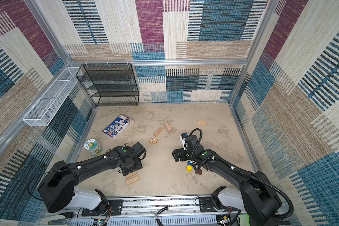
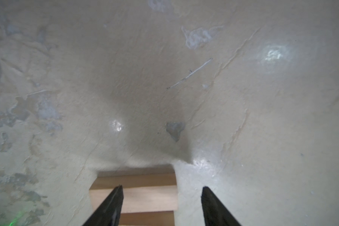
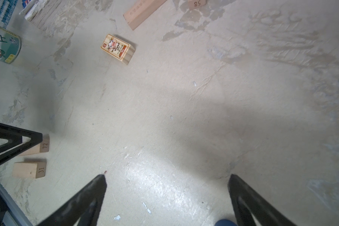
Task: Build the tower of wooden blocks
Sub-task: 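Lower the left gripper onto the farther wooden block and close it, then lift the gripped wooden block with the left gripper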
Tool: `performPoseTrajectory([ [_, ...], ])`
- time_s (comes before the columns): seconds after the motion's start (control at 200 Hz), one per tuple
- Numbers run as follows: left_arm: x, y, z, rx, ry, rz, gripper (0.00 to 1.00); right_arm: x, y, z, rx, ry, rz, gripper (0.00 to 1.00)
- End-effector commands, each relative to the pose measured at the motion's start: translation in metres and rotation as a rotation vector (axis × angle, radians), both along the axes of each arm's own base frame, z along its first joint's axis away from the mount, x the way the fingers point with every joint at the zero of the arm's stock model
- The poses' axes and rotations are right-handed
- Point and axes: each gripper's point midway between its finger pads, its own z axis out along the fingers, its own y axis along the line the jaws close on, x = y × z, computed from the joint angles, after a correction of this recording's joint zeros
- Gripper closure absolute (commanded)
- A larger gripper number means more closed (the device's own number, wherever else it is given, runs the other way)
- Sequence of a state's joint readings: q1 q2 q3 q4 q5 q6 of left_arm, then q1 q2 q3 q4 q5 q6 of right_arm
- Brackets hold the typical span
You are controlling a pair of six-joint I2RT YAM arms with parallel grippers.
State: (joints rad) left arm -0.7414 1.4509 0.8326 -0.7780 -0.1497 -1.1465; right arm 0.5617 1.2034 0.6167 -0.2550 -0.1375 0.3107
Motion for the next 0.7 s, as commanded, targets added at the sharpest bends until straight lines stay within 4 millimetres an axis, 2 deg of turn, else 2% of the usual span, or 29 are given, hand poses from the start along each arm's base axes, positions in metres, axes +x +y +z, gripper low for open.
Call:
performPoseTrajectory([
  [0.0,0.009,-0.01,-0.001,-0.008,-0.004,-0.046,0.32,0.008,0.001,0.014,0.019,-0.044,-0.022,0.01],
  [0.245,0.022,-0.031,-0.009,-0.027,0.018,-0.089,0.32,0.007,-0.006,0.029,0.022,-0.096,-0.04,0.01],
  [0.451,0.025,-0.043,-0.015,-0.046,0.031,-0.11,0.32,0.007,-0.01,0.036,0.017,-0.125,-0.049,0.01],
  [0.586,0.02,-0.037,-0.007,-0.059,0.009,-0.088,0.29,0.009,-0.01,0.039,0.017,-0.132,-0.052,0.01],
  [0.696,0.011,-0.021,0.003,-0.051,-0.022,-0.048,0.25,0.009,-0.009,0.038,0.018,-0.127,-0.049,0.01],
])
